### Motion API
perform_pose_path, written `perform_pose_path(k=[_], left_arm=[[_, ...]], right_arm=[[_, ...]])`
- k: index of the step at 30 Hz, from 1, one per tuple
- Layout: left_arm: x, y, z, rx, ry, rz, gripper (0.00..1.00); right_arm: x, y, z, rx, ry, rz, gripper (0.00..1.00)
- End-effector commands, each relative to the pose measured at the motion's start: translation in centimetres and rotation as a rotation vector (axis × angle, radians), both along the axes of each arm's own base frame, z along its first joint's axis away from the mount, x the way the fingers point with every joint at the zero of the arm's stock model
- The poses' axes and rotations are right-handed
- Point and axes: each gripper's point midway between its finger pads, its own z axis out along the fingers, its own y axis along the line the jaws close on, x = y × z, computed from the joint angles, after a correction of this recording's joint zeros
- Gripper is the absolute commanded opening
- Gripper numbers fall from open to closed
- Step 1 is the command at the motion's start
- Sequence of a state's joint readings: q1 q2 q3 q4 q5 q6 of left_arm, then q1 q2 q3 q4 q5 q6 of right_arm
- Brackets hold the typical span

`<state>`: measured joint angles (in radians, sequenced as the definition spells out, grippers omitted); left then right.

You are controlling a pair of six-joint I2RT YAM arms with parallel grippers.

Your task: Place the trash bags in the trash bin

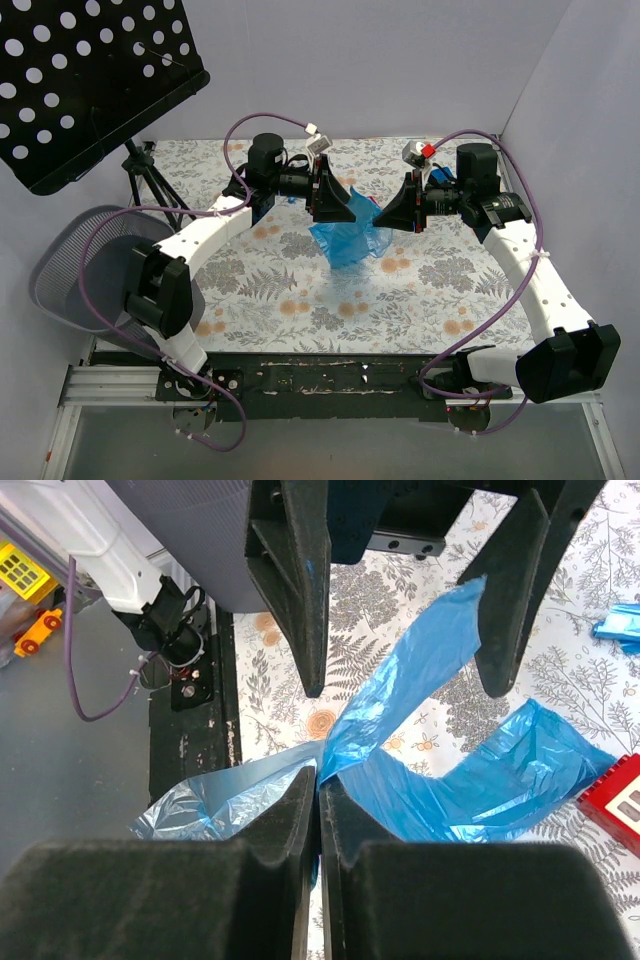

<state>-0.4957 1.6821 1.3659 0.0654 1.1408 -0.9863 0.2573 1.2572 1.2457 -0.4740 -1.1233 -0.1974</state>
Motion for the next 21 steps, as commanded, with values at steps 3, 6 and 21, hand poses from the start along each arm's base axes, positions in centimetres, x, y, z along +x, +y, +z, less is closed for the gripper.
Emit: perform_pose_path(k=[3,6,21], left_arm=[[-0.9,-1.6,0.8,-0.075,-0.002,-0.131,0.88],[-1.6,-1.9,1.2,-0.094,0.032,-0.209,0.59],[0.2,0.0,-0.4,0.121,-0.286,-0.226,0.0]], right_arm=[[-0.1,-0.1,1.3,0.005,-0.052,0.015,0.1],[0.6,-0.1,0.8,-0.006,-0.039,-0.015,0.09],[1.2,-1.9,1.3,-0.102,-0.005,-0.142,0.72]])
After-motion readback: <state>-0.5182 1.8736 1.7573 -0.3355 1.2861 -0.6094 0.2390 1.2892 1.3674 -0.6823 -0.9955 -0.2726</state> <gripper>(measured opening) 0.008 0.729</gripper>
